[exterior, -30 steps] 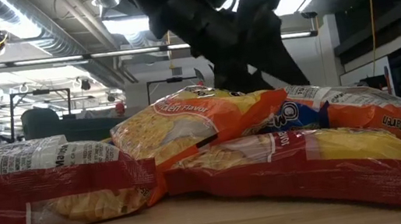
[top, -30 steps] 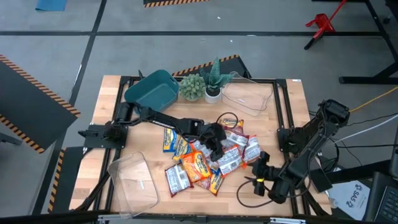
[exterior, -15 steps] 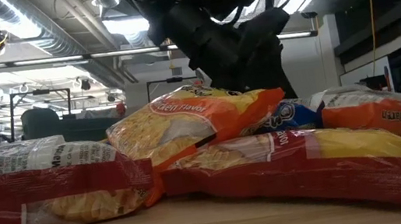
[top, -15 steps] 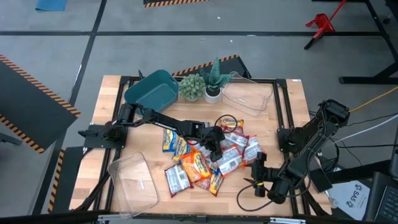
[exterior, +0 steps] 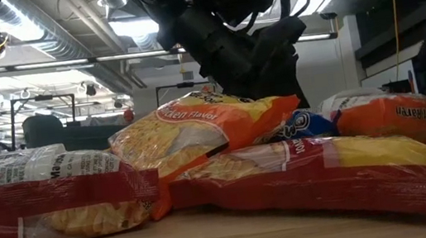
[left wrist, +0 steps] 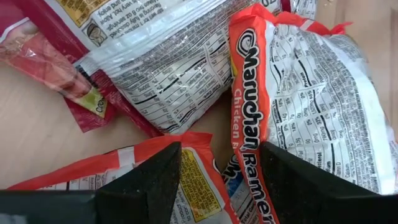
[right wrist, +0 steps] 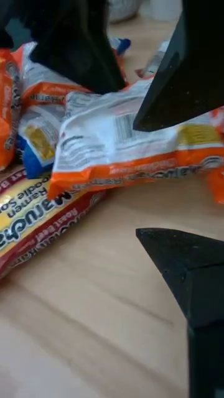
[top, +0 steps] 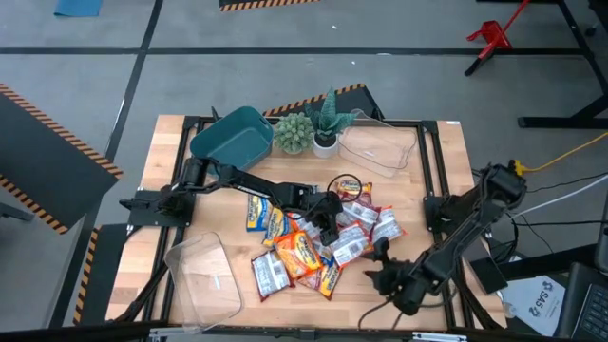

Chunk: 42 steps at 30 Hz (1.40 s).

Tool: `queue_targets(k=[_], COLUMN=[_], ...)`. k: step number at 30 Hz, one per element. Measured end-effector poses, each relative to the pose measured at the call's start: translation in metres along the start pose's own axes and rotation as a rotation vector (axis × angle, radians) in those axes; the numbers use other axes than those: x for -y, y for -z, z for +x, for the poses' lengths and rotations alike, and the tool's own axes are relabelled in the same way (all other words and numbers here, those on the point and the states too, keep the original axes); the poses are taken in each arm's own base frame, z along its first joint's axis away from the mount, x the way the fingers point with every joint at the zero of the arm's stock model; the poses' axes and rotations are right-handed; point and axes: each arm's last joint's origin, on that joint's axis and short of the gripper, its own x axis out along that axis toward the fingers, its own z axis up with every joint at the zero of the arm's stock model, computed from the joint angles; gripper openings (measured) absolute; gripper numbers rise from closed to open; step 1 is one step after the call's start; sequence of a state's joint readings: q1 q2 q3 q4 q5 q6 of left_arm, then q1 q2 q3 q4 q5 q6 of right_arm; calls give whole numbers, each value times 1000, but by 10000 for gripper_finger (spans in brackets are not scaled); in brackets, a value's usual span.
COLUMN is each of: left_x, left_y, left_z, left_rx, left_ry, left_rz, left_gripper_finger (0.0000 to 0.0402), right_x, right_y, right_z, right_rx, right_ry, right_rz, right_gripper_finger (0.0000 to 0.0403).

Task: Sort Maruchan noodles
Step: Put the orange noodle pack into the bottom transparent bin

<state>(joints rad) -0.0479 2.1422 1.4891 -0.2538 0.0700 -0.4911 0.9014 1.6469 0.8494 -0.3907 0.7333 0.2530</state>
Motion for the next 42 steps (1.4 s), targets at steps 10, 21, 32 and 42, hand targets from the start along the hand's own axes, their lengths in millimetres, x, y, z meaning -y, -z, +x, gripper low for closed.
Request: queue_targets(k=[10,21,32,42], left_x=[-1,-1,-3,-2], left_y=[1,1,0,1], left_z=[1,1,1,1], left_rx=[-4,-4,-2,-4], left_ry=[-4,-7,-15,-8], left_rz=[0,-6,-9,-8], left_gripper_finger=[211,211,211,211], right_x=[-6,-9,-1,9], right_y=[-8,-13,-10,-9], right_z=[33,39,40,52], right_rx=[-102,-116,-148,-222], right_ry=[91,221,313,193], right_rz=[-66,-143,-189,-118], right_gripper_finger=[253,253,253,253])
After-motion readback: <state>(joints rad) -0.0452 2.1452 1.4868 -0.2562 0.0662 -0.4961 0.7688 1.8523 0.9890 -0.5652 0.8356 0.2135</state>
